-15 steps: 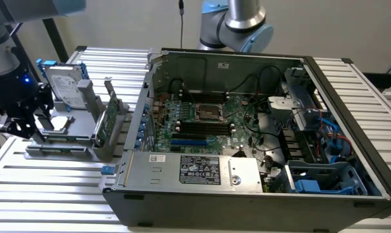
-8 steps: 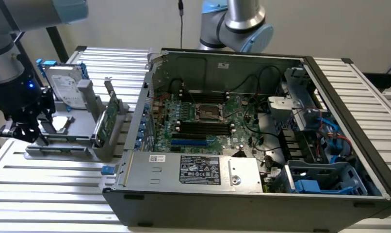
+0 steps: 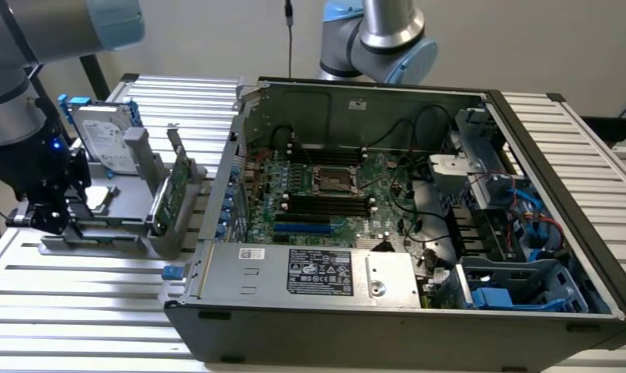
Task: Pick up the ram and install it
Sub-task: 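Pick up the ram and move it above insertion slot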
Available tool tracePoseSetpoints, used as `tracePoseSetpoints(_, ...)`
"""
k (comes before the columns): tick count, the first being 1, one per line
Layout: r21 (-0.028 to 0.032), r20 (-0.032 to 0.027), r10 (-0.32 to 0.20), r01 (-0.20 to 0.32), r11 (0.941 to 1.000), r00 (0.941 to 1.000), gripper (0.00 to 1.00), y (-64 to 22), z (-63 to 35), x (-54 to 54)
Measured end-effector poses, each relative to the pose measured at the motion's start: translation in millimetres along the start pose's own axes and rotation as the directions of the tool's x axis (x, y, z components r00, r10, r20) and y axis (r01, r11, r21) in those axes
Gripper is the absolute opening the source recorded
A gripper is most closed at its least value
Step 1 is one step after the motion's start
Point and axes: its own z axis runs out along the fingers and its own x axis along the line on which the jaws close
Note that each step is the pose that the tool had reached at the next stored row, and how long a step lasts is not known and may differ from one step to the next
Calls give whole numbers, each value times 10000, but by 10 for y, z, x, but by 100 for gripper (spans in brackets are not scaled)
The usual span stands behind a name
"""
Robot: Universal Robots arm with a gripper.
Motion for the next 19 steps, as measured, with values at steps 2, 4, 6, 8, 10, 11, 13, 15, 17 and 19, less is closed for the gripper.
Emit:
tracePoseSetpoints(2,3,49,-37,37,10000,10000,42,0,28,7)
tracePoseSetpoints(4,4,97,-59,59,10000,9999,42,-1,56,17)
tracePoseSetpoints(6,4,148,-77,77,10000,9999,42,-1,83,27)
tracePoseSetpoints(8,5,199,-92,92,10000,9998,42,-2,105,38)
tracePoseSetpoints(10,6,268,-106,106,9999,9996,42,-2,125,50)
tracePoseSetpoints(11,8,326,-112,112,9999,9994,42,-2,134,56)
tracePoseSetpoints(13,13,454,-124,123,9999,9989,42,-2,148,68)
tracePoseSetpoints(15,13,565,-135,134,9999,9983,42,-2,160,85)
tracePoseSetpoints(17,7,636,-143,143,9999,9979,42,-2,175,108)
tracePoseSetpoints(19,-2,694,-146,147,9999,9975,42,-2,190,135)
